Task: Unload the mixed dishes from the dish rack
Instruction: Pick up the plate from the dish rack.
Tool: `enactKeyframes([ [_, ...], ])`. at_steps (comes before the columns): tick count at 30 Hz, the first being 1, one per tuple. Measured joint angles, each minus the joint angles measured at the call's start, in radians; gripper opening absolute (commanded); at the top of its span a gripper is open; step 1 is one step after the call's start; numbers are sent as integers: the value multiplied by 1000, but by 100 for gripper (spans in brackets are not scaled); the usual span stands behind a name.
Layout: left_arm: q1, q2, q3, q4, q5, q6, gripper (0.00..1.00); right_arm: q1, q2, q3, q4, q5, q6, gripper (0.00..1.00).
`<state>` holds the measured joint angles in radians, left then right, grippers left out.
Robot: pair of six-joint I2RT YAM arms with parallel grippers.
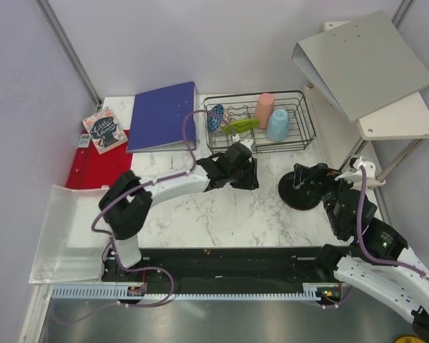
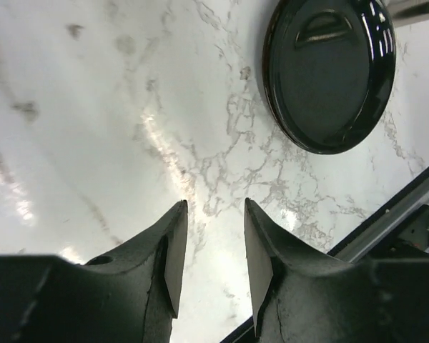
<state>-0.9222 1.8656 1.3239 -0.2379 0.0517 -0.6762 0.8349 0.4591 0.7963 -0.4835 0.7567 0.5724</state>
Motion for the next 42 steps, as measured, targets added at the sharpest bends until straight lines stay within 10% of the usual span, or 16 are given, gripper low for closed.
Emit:
enactKeyframes([
  [8,104,-221,34,-22,-180,202,55,0,26,-38,25,-20,0,96],
  [16,468,2,411,-2,-75,402,65,0,43,-54,47,-34,-2,96],
  [27,349,45,32,423,105,1091,64,0,51,-80,64,-13,-17,96],
  [42,370,119,24,656,188,1276,63,0,139,-85,87,-19,-32,96],
])
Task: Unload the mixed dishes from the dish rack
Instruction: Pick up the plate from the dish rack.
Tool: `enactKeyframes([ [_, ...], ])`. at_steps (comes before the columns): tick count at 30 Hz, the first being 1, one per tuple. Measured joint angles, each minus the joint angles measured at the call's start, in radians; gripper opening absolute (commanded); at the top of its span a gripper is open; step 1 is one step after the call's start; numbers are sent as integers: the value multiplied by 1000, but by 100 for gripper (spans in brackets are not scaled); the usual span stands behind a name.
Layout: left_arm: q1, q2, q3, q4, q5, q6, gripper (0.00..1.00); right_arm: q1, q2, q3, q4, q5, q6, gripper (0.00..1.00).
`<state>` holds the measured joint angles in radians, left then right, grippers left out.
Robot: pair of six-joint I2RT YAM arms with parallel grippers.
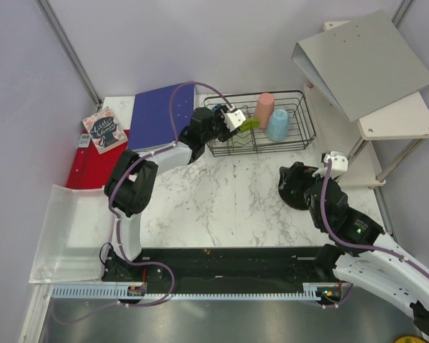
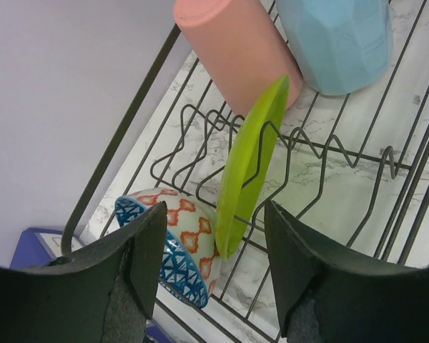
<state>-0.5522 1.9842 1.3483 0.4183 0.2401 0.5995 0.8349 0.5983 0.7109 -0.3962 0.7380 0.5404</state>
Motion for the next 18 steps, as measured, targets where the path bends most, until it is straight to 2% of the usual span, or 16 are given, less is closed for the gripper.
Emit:
enactKeyframes([
  [6,0,78,55,11,6,14,61,0,21,0,2,2,-16,96],
  [13,-6,141,67,94,-63,28,52,0,45,0,7,5,-34,96],
  [16,-15,163,67,118,-93,39,37,0,46,-1,14,5,-39,96],
  [17,-18,167,67,125,-105,43,28,0,47,-2,17,5,-40,96],
  [18,-21,170,67,128,-112,47,25,0,47,-2,18,5,-40,96],
])
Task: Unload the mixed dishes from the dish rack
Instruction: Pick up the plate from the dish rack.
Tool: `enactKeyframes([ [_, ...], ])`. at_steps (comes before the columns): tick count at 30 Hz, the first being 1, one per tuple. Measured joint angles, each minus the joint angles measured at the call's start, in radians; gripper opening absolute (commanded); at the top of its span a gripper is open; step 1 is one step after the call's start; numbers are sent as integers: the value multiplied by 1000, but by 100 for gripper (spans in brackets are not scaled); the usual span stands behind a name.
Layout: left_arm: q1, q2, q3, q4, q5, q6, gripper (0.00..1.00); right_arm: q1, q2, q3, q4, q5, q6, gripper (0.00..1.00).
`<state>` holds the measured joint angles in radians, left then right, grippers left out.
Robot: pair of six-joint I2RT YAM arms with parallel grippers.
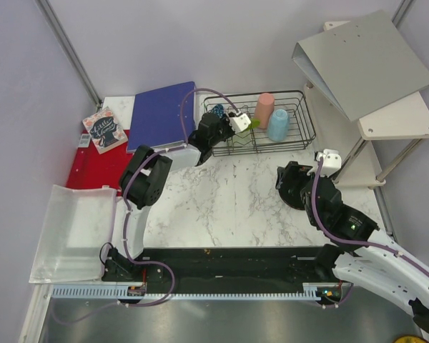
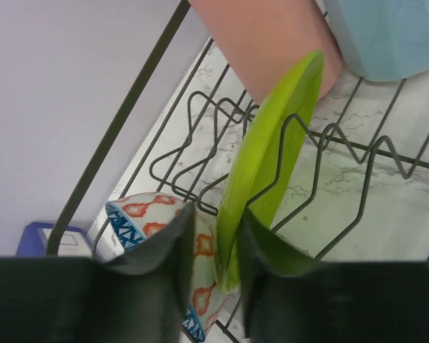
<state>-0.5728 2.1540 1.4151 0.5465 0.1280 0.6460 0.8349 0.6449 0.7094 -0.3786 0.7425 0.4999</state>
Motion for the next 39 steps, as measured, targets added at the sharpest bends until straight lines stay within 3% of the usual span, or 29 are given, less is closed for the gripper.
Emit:
enactKeyframes([
  [10,-35,5,-1,61,-79,55,2,0,-1,-5,6,0,-1,96],
  [17,-45,-16,-50,95,-100,89,2,0,-5,-13,5,0,0,96],
  [27,-85,-227,-149,108,-138,174,2,0,-32,-13,5,-13,8,96],
  [36,-227,-504,-208,76,-174,179,2,0,-82,-2,-4,-12,11,96],
  [39,-280,-584,-185,4,-220,81,2,0,-93,40,-15,-12,11,96],
])
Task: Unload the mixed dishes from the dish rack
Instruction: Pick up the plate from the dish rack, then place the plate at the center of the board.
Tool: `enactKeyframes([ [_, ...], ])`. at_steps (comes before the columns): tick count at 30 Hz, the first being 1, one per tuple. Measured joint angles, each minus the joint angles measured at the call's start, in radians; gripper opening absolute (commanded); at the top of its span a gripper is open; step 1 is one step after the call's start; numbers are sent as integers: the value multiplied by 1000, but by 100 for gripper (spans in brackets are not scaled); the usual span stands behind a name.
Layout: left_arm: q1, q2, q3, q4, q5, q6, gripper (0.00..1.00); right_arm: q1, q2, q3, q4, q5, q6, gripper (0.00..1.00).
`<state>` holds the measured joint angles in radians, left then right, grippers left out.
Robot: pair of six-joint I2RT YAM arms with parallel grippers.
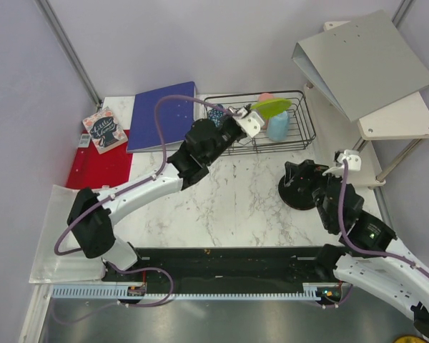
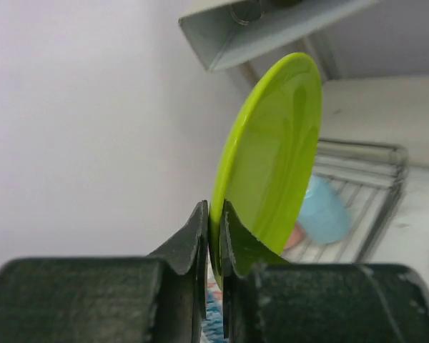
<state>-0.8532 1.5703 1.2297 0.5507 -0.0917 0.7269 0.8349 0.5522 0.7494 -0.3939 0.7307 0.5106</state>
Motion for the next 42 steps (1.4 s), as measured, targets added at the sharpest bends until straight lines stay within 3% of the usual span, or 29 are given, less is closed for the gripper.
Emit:
enactKeyframes([
  [5,-26,-5,280,-406,-34,-426,2,0,-49,86,-18,7,-2,96],
  [9,-11,64,446,-614,105,-744,2,0,-85,143,-35,23,-2,95],
  [16,-18,256,365,-725,397,-1167,2,0,-119,166,-82,39,19,95],
  [22,-21,373,245,-716,500,-1380,2,0,-131,160,-111,46,45,95],
  [29,-30,472,222,-550,571,-1550,2,0,-128,88,-127,45,84,95],
  [42,-43,647,299,-465,563,-1639,2,0,-119,48,-140,35,111,95],
])
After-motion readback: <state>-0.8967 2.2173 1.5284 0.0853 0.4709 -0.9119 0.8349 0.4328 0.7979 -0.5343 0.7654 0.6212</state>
